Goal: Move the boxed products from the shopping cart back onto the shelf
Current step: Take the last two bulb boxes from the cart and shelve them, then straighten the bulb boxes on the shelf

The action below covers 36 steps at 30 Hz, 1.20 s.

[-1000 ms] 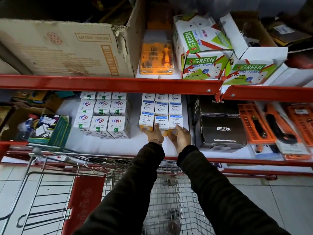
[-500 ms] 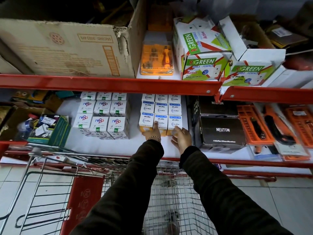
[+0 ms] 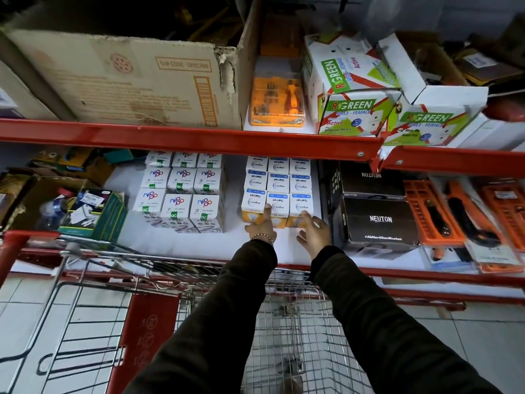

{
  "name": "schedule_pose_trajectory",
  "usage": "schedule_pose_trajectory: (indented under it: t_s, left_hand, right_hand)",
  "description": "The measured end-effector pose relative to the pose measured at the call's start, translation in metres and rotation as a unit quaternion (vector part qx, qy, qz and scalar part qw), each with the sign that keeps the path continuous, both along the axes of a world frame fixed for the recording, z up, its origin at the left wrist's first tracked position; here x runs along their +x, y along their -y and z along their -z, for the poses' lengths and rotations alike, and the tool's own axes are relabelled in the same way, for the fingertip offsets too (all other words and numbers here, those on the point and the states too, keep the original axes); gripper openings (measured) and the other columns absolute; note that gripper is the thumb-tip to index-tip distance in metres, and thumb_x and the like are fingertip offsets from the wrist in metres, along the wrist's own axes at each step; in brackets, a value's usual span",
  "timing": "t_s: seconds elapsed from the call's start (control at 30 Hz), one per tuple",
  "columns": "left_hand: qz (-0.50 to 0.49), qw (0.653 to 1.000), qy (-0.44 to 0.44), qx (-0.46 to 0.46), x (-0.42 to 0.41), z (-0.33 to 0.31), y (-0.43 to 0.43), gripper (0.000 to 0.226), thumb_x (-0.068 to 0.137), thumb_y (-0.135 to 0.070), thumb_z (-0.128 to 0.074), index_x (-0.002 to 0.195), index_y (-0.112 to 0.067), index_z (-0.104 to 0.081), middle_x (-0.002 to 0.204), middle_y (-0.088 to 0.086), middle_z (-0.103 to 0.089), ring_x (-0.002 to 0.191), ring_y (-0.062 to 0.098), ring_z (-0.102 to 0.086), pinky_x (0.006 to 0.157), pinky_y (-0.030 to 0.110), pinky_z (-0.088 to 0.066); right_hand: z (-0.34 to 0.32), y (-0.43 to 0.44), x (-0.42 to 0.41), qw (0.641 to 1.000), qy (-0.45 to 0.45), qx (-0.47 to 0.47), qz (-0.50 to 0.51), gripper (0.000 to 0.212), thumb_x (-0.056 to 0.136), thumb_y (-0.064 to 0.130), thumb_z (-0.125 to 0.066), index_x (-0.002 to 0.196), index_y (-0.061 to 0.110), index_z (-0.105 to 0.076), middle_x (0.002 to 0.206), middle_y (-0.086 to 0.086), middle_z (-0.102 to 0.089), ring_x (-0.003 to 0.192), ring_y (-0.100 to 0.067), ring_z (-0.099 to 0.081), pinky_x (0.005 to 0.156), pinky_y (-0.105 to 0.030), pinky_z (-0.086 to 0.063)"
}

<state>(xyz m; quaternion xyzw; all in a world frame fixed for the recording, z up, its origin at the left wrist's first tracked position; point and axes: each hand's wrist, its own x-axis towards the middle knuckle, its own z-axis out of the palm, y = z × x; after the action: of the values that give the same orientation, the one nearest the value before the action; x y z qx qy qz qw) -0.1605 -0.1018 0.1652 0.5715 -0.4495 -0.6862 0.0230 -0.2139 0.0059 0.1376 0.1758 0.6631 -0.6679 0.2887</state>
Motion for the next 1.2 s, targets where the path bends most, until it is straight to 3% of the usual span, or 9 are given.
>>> schedule_pose_trajectory:
  t_s: [0.07,0.17,0.33,0.47,0.57,0.67,0.73,0.93,1.2]
  left_hand:
    - [-0.015,1.0,-0.019,0.003,0.014,0.001,0.001,0.08,0.089,-0.052,-0.06,0.144,0.0,-0.035,0.112,0.013,-0.055,0.096,0.027,-0.055,0.08,0.033,-0.046]
    - [-0.084,0.996,-0.041,0.011,0.037,0.009,0.012,0.074,0.092,-0.042,-0.059,0.15,-0.008,-0.027,0.14,0.023,-0.046,0.12,0.038,-0.056,0.1,0.039,-0.048]
    - [-0.23,0.966,-0.104,0.047,0.083,0.011,0.052,0.078,0.092,-0.049,-0.058,0.15,-0.008,-0.027,0.11,0.011,-0.056,0.108,0.031,-0.055,0.093,0.038,-0.048]
    - [-0.224,0.973,-0.046,0.011,0.107,0.024,0.098,0.106,0.071,-0.074,-0.053,0.145,0.0,-0.036,0.15,0.025,-0.041,0.138,0.044,-0.042,0.115,0.054,-0.036]
    - [-0.194,0.981,-0.018,-0.005,0.112,0.014,0.128,0.11,0.07,-0.081,-0.047,0.14,0.003,-0.042,0.144,0.027,-0.049,0.131,0.044,-0.05,0.11,0.053,-0.042]
    - [-0.139,0.989,-0.049,-0.013,0.111,0.01,0.152,0.08,0.091,-0.062,-0.048,0.136,0.004,-0.048,0.129,0.023,-0.059,0.081,0.026,-0.062,0.074,0.035,-0.052]
    - [-0.087,0.995,-0.054,-0.011,0.109,0.015,0.162,0.069,0.096,-0.052,-0.048,0.137,0.004,-0.048,0.122,0.019,-0.059,0.064,0.012,-0.048,0.063,0.025,-0.044]
    - [-0.07,0.995,-0.069,0.005,0.102,0.011,0.167,0.068,0.095,-0.049,-0.052,0.139,0.003,-0.045,0.109,0.008,-0.049,0.065,0.009,-0.047,0.065,0.023,-0.044]
    - [-0.081,0.994,-0.078,0.012,0.097,0.013,0.174,0.069,0.093,-0.051,-0.053,0.139,0.001,-0.045,0.109,0.009,-0.049,0.066,0.01,-0.047,0.064,0.024,-0.043]
  right_hand:
    - [-0.001,0.0,0.008,1.0,0.015,-0.002,0.021,0.058,0.091,0.042,-0.064,0.134,0.006,-0.051,0.104,-0.003,-0.069,0.099,-0.022,-0.055,0.086,-0.033,-0.046]
    - [-0.006,0.004,0.031,0.999,0.039,-0.01,0.034,0.056,0.093,0.043,-0.061,0.136,0.01,-0.049,0.119,-0.008,-0.053,0.104,-0.027,-0.054,0.084,-0.036,-0.048]
    - [-0.015,0.04,0.075,0.994,0.092,-0.054,-0.004,0.045,0.099,0.035,-0.053,0.133,0.006,-0.048,0.134,-0.026,-0.048,0.096,-0.03,-0.055,0.078,-0.039,-0.049]
    - [-0.024,0.087,0.099,0.992,0.089,-0.08,-0.044,0.036,0.098,0.033,-0.056,0.127,0.012,-0.051,0.133,-0.016,-0.05,0.109,-0.035,-0.06,0.079,-0.037,-0.052]
    - [-0.032,0.117,0.105,0.989,0.076,-0.103,-0.068,0.035,0.097,0.028,-0.06,0.127,0.011,-0.057,0.121,-0.01,-0.057,0.102,-0.028,-0.06,0.098,-0.04,-0.051]
    - [-0.039,0.142,0.105,0.989,0.068,-0.108,-0.075,0.013,0.092,0.023,-0.067,0.085,0.016,-0.058,0.105,-0.034,-0.058,0.081,-0.024,-0.055,0.082,-0.034,-0.051]
    - [-0.038,0.155,0.103,0.991,0.061,-0.092,-0.074,0.021,0.089,0.021,-0.071,0.079,0.016,-0.053,0.091,-0.023,-0.056,0.08,-0.025,-0.054,0.077,-0.033,-0.048]
    - [-0.03,0.172,0.101,0.994,0.054,-0.07,-0.067,0.022,0.091,0.013,-0.068,0.071,0.012,-0.06,0.075,-0.008,-0.064,0.08,-0.024,-0.061,0.092,-0.04,-0.053]
    - [-0.032,0.18,0.102,0.994,0.031,-0.068,-0.078,0.016,0.093,0.01,-0.065,0.077,0.011,-0.062,0.081,-0.009,-0.068,0.078,-0.022,-0.065,0.087,-0.037,-0.055]
